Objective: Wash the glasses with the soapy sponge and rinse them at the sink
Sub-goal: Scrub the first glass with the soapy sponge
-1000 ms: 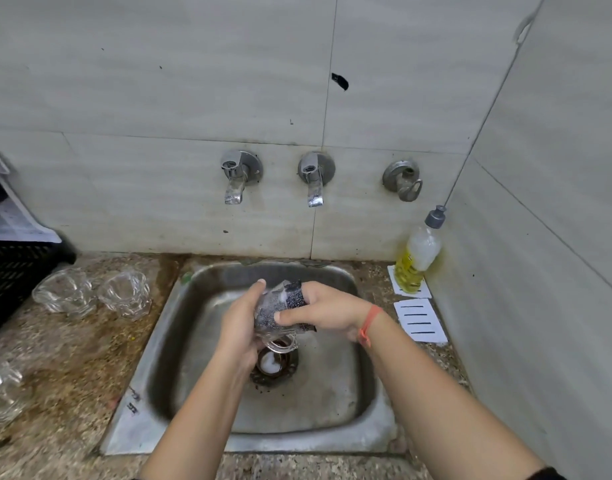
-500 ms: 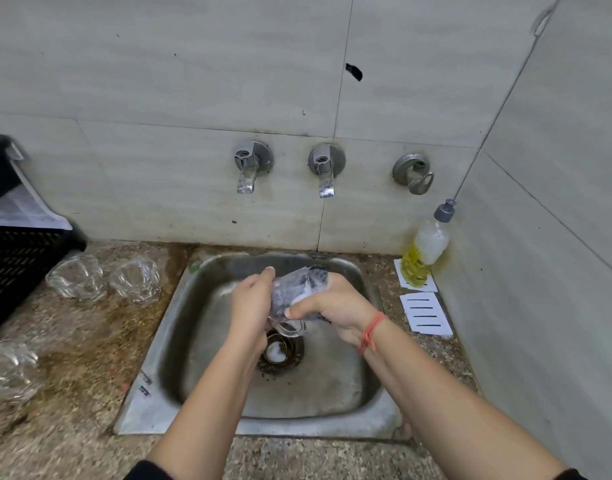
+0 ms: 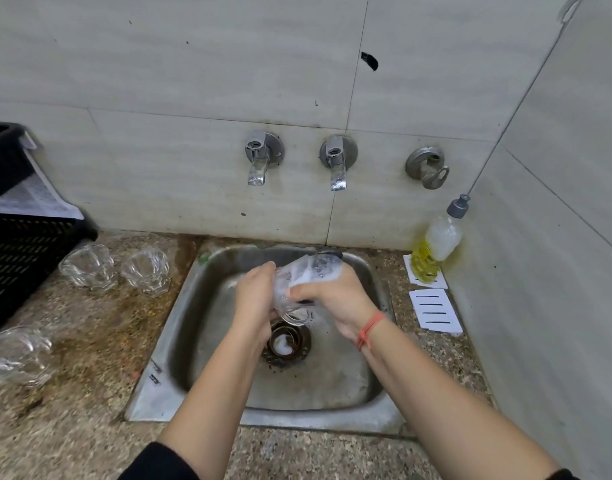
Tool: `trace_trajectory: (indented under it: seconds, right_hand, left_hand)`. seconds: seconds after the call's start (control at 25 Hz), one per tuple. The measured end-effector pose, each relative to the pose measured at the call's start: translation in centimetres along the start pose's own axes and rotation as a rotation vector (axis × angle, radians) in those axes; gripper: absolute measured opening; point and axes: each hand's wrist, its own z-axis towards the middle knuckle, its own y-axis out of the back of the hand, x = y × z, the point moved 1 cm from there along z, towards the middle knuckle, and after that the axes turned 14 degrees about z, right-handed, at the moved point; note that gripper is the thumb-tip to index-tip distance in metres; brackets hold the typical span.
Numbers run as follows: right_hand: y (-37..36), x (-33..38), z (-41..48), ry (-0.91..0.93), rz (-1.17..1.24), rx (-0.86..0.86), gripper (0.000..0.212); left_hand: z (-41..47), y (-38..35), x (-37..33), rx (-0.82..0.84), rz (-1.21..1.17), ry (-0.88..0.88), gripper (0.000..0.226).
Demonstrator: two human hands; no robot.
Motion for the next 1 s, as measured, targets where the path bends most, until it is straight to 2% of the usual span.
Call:
trace_trajectory:
  seconds: [0.08,0.12,0.16,0.2,0.28,0.32,0.36,0.4,0.44,0.48,0.52,0.56,0.6,0.64,0.68,0.72,0.76,0.8,0.84,0.92,0.96,1.0]
  right_hand:
    - [-0.2,-0.1,0.0,0.239,-0.326,-0.052,0.02]
    - [-0.1,-0.4,-0.2,0.273,-0.493,-0.035,0.015]
    - [0.0,-0.8,-0.3,0.236,-0.538,0.024,0.009]
    - [0.2,-1.1,-0.4,0.13,-0.438,0.099,0.011]
    - [0.4,-1.1,-0.2,-0.163,0.007,0.118,0.018]
    - [0.5,-1.0,-0.1,-0.186,0.1,0.074,0.018]
    - [0.3,-1.0,-0.2,-0.11,0.095,0.032,0.015]
    - [0.3,-1.2,-0.3,0.052,-0.073,-0.002,0.01]
    - [0.2,-1.5,-0.5,0.232,-0.348,-0.025,0.007]
    - [-0.1,-2.0,-0.8,0.371,-0.638,0.003,0.018]
    - [-0.4,-3.0,-1.1,0.448,-0.83,0.021,0.032]
    - [-0.6,-3.9,-1.2,0.444,-0.858,-0.01,0.039]
    - [-0.9,-4.1,-1.1,0.402,-0.72,-0.096,0.04]
    - [-1.1,-3.8,-0.6,0.236,-0.419,-0.212,0.038]
    - [-1.4,-3.3,-0.2,-0.002,-0.02,-0.256,0.034]
    - [-1.6,-2.8,0.4,-0.232,0.36,-0.183,0.028]
    - [-1.7,-2.0,0.7,-0.33,0.548,-0.117,0.025]
    - [-1.4,-1.7,0.9,-0.303,0.533,-0.079,0.019]
    - [-1.0,-1.8,1.0,-0.159,0.345,-0.072,0.017]
    - [-0.6,-2.3,0.5,0.243,-0.429,-0.058,0.028]
    - [-0.7,-3.5,0.2,0.354,-0.656,-0.034,0.036]
    - [-0.9,-4.4,0.1,0.413,-0.676,-0.057,0.041]
  left_hand:
    - [0.5,0.0,-0.3,0.014,-0.047,0.067,0.021]
    - [0.7,0.1,-0.3,0.011,-0.015,0.063,0.02]
    - [0.7,0.3,-0.1,-0.006,0.033,0.028,0.018]
    - [0.7,0.3,0.2,-0.018,0.071,-0.044,0.017]
    - [-0.1,0.2,1.0,-0.036,0.106,-0.217,0.02]
    - [-0.3,0.0,1.5,-0.038,0.073,-0.232,0.021]
    - [-0.2,-0.1,1.8,-0.049,0.015,-0.212,0.021]
    - [0.0,-0.1,1.8,-0.019,-0.101,-0.096,0.023]
    - [0.0,-0.3,1.6,0.085,-0.254,0.089,0.029]
    - [-0.1,-0.5,1.4,0.205,-0.363,0.258,0.037]
    - [-0.2,-0.6,1.3,0.272,-0.422,0.347,0.042]
    - [-0.1,-0.8,1.4,0.29,-0.428,0.339,0.04]
    - [-0.1,-1.2,1.7,0.256,-0.409,0.287,0.033]
    - [-0.1,-1.3,2.1,0.204,-0.409,0.198,0.023]
    - [0.1,-1.3,2.4,0.169,-0.453,0.111,0.016]
    - [0.3,-1.3,2.6,0.157,-0.5,0.044,0.014]
    - [0.6,-1.3,2.6,0.164,-0.552,-0.002,0.012]
    - [0.7,-1.3,2.3,0.182,-0.585,-0.009,0.011]
    - [0.8,-1.2,1.9,0.208,-0.581,0.022,0.015]
    - [1.0,-1.3,1.3,0.255,-0.552,0.18,0.031]
    - [1.1,-1.3,1.2,0.255,-0.559,0.233,0.037]
    - [1.0,-1.5,1.2,0.256,-0.559,0.238,0.042]
